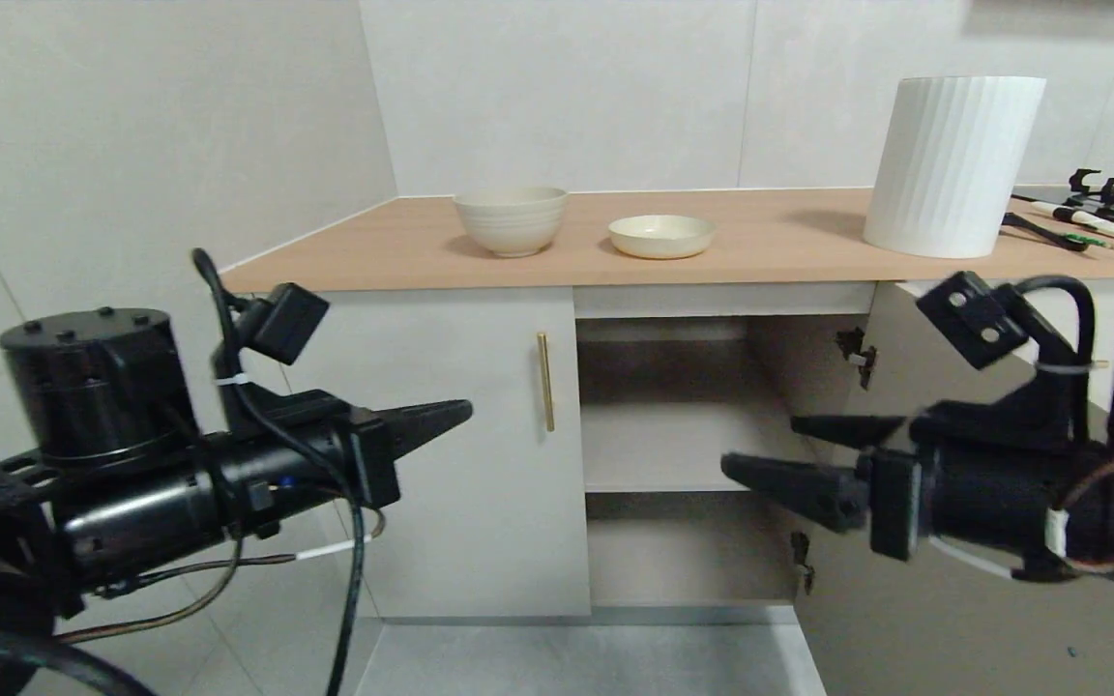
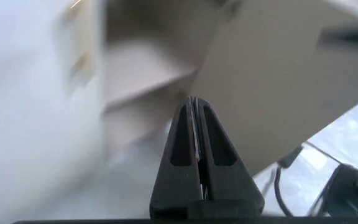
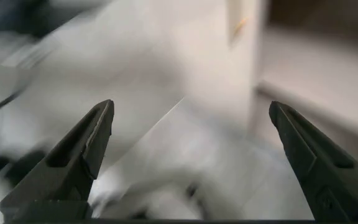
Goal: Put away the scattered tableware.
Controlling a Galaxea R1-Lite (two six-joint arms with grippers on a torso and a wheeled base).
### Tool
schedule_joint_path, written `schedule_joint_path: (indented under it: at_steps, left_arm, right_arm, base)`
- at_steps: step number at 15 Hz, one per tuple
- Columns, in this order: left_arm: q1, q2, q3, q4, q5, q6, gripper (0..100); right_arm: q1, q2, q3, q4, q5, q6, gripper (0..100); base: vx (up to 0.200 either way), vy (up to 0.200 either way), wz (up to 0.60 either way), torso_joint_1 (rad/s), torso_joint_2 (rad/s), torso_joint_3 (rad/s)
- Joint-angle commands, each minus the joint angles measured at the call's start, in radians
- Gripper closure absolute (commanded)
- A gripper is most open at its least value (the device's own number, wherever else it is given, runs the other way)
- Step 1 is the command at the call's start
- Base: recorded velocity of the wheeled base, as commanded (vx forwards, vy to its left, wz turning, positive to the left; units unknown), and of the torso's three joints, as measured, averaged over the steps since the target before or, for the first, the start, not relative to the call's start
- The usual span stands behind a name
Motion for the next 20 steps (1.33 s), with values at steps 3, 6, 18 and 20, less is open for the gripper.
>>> schedule_joint_path:
  at_steps: [3, 6, 18, 20]
  left_arm:
    - [0.176, -0.235, -0.082, 0.273, 0.033, 0.006, 100]
    - [0.199, -0.244, -0.095, 0.291, 0.035, 0.006, 100]
    - [0.287, -0.246, -0.148, 0.276, 0.084, 0.032, 0]
    - [0.288, -0.249, -0.157, 0.29, 0.082, 0.025, 0]
  right_arm:
    - [-0.05, 0.165, -0.226, 0.111, -0.045, -0.001, 0]
    - [-0.054, 0.142, -0.226, 0.157, -0.051, 0.002, 0]
    - [-0.06, 0.138, -0.243, 0.172, -0.119, 0.002, 0]
    - [-0.06, 0.133, -0.243, 0.172, -0.119, 0.002, 0]
  base:
    - [0.0, 0.0, 0.0, 0.0, 0.0, 0.0]
    - [0.0, 0.0, 0.0, 0.0, 0.0, 0.0]
    - [0.0, 0.0, 0.0, 0.0, 0.0, 0.0]
    - [0.0, 0.2, 0.0, 0.005, 0.0, 0.002]
